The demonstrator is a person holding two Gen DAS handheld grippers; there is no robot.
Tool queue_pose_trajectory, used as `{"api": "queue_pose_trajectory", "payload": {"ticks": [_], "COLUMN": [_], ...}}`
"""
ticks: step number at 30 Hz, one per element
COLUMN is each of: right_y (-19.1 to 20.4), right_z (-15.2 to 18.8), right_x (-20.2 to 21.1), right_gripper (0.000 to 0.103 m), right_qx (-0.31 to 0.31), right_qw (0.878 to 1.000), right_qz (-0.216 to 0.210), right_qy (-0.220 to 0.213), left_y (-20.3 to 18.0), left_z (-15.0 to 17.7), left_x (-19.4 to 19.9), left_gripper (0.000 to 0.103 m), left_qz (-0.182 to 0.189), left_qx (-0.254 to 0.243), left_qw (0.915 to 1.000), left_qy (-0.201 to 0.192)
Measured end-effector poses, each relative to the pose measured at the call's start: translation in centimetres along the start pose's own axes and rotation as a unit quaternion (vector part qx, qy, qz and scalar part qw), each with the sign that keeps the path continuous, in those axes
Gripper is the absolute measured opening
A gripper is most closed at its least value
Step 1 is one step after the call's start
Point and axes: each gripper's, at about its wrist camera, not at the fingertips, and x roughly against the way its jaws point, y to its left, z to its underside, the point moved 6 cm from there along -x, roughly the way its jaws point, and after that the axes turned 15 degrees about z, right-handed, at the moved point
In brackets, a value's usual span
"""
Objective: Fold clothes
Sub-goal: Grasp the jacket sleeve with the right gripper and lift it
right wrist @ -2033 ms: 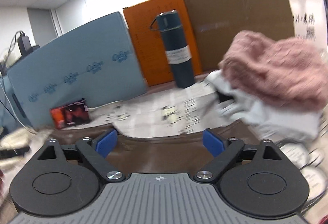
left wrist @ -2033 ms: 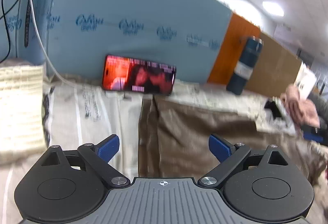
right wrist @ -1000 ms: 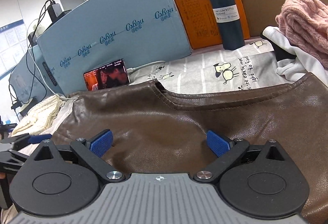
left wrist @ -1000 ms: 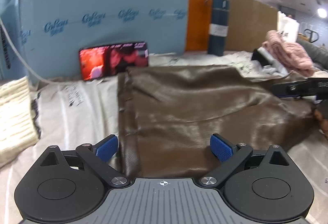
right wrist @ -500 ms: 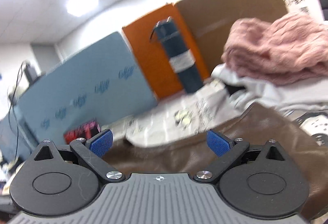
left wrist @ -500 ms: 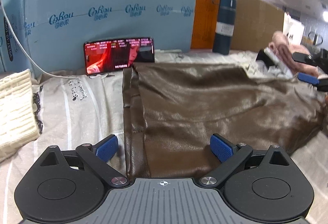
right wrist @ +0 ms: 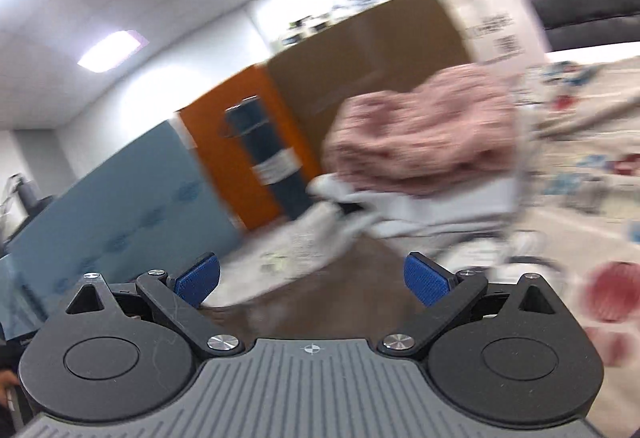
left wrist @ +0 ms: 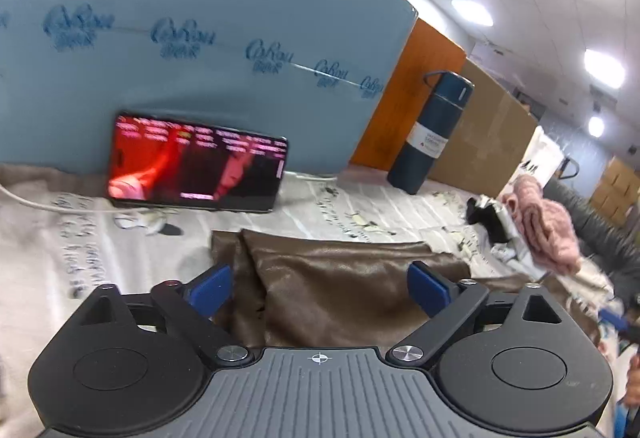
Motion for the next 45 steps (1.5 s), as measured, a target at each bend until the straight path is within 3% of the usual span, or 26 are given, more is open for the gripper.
{"api": "queue_pose_trajectory", "payload": {"ticks": [2, 3, 4, 5, 7, 13, 20, 23, 25, 27, 31, 37, 45], "right_y": [-2.5, -3.7, -4.9, -5.9, -7.4, -7.9, -6.3, -5.8, -5.6, -5.4, -5.0, -4.6, -3.5], "right_z": [0.0, 0.0, 0.1, 0.2, 0.6, 1.2, 1.8, 2.2, 2.3, 2.4, 2.7, 2.9, 2.7], "right_x": [0.9, 1.4, 1.8, 2.1, 2.5, 2.8, 2.3, 2.2, 2.1, 2.2, 2.2, 1.7, -0.5], "right_gripper": [0.100, 0.100, 0.100, 0.100, 0.100, 0.100, 0.100, 0.100, 0.100, 0.100, 0.100, 0.101, 0.103], "right_qx": [-0.008, -0.012, -0.017, -0.022, -0.033, -0.047, -0.051, -0.055, -0.058, -0.059, -0.064, -0.080, -0.120], "right_qw": [0.999, 0.999, 0.998, 0.997, 0.996, 0.997, 0.996, 0.995, 0.994, 0.994, 0.991, 0.987, 0.981], "right_qz": [0.031, 0.046, 0.061, 0.073, 0.081, 0.060, 0.017, 0.006, 0.004, 0.007, 0.011, 0.045, 0.059], "right_qy": [-0.001, -0.002, -0.001, 0.003, 0.012, 0.033, 0.064, 0.081, 0.089, 0.097, 0.114, 0.135, 0.142], "left_y": [0.0, 0.0, -0.1, -0.1, -0.6, -1.7, -0.5, -0.9, -1.6, -2.5, -4.6, -6.5, -5.8], "left_z": [0.2, 0.4, 0.5, 0.7, 0.6, -0.2, 0.5, 0.0, -0.1, -0.1, 0.9, 2.8, 5.1], "left_x": [-0.8, -1.1, -1.5, -1.6, -1.5, -1.4, -2.0, -0.7, 0.5, 1.8, 4.1, 6.2, 5.8], "left_gripper": [0.056, 0.030, 0.019, 0.019, 0.008, 0.007, 0.019, 0.042, 0.072, 0.081, 0.092, 0.098, 0.099], "left_qz": [-0.011, -0.019, -0.028, -0.034, -0.052, -0.120, -0.145, -0.168, -0.187, -0.183, -0.164, -0.134, -0.117], "left_qx": [-0.010, -0.017, -0.025, -0.034, -0.058, -0.120, -0.108, -0.099, -0.094, -0.087, -0.074, -0.069, -0.034], "left_qw": [0.9999, 0.9996, 0.9991, 0.9986, 0.9968, 0.9855, 0.9831, 0.9807, 0.9778, 0.9789, 0.9829, 0.9874, 0.9925], "left_qy": [0.005, 0.012, 0.018, 0.023, 0.016, 0.003, 0.030, 0.012, -0.007, -0.021, -0.039, -0.048, -0.011]}}
